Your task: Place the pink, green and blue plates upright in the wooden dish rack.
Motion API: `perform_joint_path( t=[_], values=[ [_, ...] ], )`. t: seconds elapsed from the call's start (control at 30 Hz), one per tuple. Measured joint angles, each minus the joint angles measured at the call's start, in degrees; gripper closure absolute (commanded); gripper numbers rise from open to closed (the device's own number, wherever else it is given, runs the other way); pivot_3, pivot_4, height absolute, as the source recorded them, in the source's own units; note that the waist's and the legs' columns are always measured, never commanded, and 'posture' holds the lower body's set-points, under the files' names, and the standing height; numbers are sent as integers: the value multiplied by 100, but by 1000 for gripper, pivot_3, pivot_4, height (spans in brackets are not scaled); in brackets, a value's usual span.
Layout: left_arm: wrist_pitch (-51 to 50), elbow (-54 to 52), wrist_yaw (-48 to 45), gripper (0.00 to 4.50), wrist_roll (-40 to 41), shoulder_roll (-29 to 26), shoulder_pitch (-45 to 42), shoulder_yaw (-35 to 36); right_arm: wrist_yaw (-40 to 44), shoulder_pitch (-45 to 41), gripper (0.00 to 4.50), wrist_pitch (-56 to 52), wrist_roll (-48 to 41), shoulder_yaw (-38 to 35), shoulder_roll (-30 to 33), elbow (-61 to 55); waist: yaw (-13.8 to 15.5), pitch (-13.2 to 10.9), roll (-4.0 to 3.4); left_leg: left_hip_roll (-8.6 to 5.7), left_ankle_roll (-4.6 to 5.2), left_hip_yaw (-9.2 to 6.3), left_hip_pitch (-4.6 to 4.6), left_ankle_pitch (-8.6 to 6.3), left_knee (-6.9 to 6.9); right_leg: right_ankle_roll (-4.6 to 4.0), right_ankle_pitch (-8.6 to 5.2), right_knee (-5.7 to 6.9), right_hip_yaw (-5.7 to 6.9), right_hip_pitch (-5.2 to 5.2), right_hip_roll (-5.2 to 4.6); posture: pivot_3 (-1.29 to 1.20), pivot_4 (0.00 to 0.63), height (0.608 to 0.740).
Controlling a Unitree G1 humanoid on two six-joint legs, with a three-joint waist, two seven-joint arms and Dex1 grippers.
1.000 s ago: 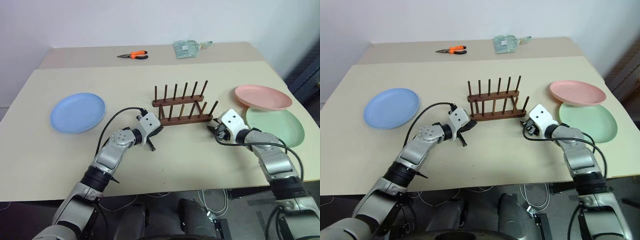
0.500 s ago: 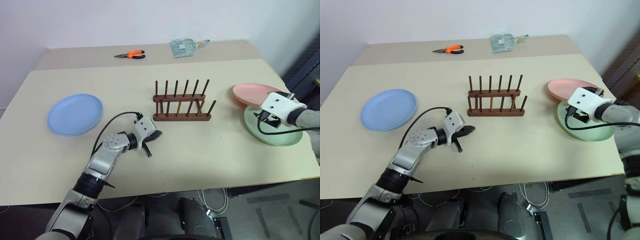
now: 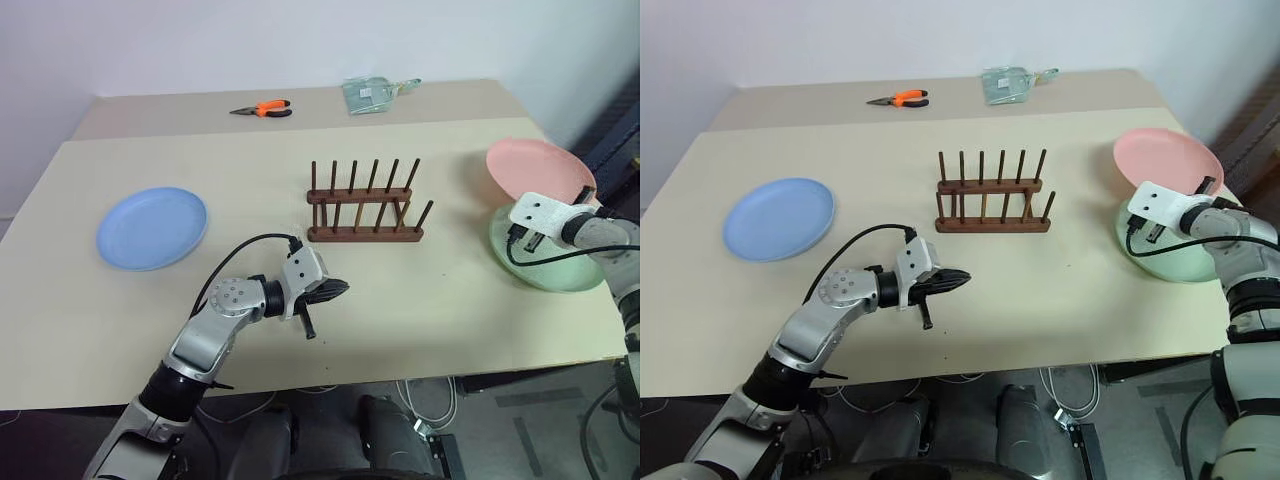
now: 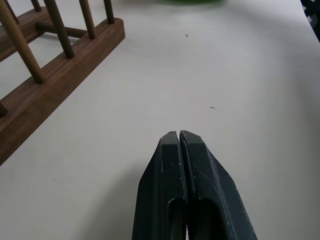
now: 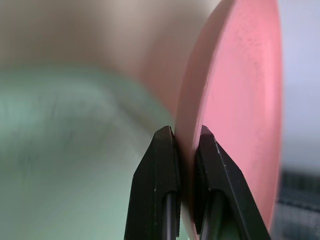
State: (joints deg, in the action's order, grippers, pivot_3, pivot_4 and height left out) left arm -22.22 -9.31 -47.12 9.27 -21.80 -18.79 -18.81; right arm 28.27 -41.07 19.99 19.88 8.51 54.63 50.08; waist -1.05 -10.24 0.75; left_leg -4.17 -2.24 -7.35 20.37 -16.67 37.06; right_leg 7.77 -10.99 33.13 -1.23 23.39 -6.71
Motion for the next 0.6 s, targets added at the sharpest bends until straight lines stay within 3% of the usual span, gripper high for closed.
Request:
perform_joint_path(
  t=[0.1,0.23,0.33,0.47,0.6],
  values=[
    [8,9,67,4500,-7,-89,4,64,357,286,4471,-771,-1159,-828,-162,-1385,-2,-3,-8,2,0,-3,0,0,-3,4,2,0,-3,1,2,0,150,740],
    [23,39,117,4500,-4,-150,-37,204,606,339,4471,-3981,-4584,-2398,-816,-4286,54,0,-10,6,0,-43,3,0,-1,2,3,5,8,1,5,0,150,740],
    [40,140,97,4500,-3,-245,-48,287,206,406,4471,-5841,-7041,-3135,-1227,-5771,155,3,-3,6,2,-58,6,-2,2,-16,-7,-4,21,-9,2,0,150,740],
    [75,267,67,4500,-2,-246,-105,292,-579,724,4471,-6949,-8395,-3281,-1643,-6130,208,2,-2,1,3,-45,18,-2,15,-18,-9,-6,22,-9,-5,0,150,740],
    [150,309,42,4500,-2,-235,-224,292,-997,939,4471,-7312,-8792,-3356,-1719,-6101,176,1,-6,-2,3,-30,21,-1,4,-4,-2,-2,20,7,-3,0,150,740]
  ],
)
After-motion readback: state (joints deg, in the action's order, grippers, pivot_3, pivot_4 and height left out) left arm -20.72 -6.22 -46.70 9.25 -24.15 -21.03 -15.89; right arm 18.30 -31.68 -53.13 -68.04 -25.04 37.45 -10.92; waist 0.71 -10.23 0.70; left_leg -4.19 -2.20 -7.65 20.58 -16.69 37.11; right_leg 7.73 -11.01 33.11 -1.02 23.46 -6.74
